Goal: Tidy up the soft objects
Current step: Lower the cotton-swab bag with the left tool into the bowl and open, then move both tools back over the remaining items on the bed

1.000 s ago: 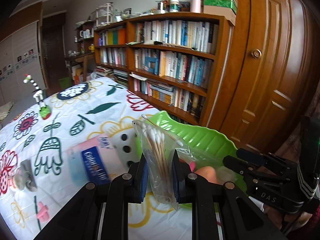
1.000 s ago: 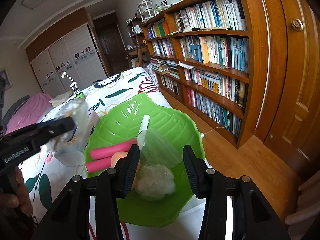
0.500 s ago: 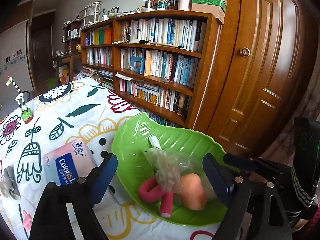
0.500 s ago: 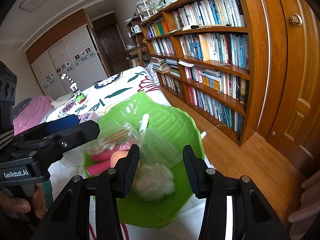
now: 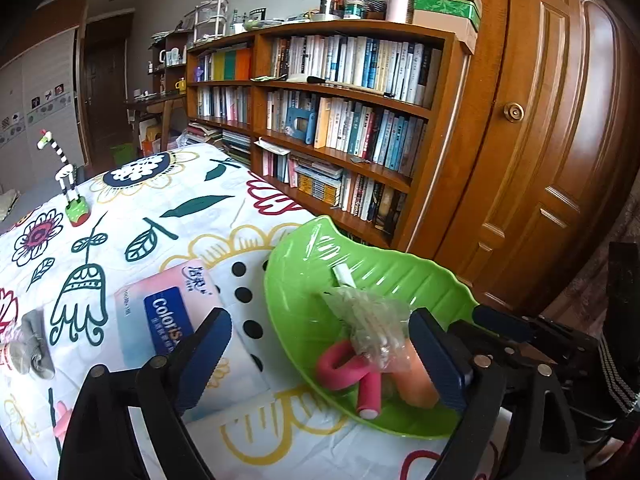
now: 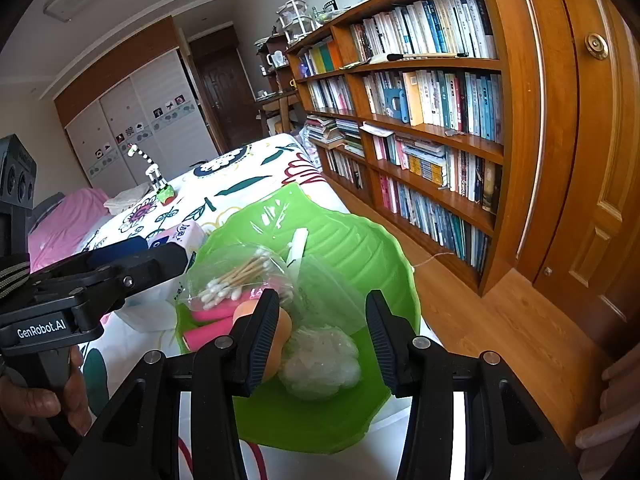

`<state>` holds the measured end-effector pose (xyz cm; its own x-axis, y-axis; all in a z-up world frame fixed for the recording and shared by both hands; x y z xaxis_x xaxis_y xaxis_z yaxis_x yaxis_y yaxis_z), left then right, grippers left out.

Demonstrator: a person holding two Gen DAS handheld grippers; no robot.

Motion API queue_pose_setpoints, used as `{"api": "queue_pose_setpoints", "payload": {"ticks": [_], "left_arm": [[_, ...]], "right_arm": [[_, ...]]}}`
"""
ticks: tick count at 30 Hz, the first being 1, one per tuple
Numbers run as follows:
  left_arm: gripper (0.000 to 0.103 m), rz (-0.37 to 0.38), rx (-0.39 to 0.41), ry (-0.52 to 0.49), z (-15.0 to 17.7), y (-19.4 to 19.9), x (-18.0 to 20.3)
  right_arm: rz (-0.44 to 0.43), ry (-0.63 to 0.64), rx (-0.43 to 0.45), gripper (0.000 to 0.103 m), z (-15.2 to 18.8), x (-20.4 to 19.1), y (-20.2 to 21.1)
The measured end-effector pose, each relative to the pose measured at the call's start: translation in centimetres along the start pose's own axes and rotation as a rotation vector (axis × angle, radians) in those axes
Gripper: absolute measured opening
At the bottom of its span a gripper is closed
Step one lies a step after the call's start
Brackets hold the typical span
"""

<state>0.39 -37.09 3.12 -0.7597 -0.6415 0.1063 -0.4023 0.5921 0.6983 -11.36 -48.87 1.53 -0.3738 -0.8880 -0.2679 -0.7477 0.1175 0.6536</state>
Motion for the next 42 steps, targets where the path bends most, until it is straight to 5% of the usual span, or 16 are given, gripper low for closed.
{"api": "queue_pose_setpoints", "payload": {"ticks": [22,42], "left_arm": [[0.103,-0.073,0.030,0.131,1.3,3.4,-6.2],[0.103,-0.204,0.053,0.291,4.5,7.2,-15.8]], "right_arm": [[-0.042,0.051,0.037,0.048,-0.6,-4.3,0.8],[-0.219,0.214,0.053,0.057,-0.4,-15.4,0.6]]}}
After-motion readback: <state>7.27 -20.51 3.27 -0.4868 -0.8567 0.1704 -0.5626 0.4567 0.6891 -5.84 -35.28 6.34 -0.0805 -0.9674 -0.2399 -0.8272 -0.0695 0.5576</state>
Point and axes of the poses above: each gripper's, at about its wrist camera, not at the fingertips, and y roughly against the way its jaws point, x to its right, z to its underside, the point moved 7 cm from there along -y, roughly the way its jaws point, and after that the axes turned 5 degrees about -x, right-handed, at the moved point
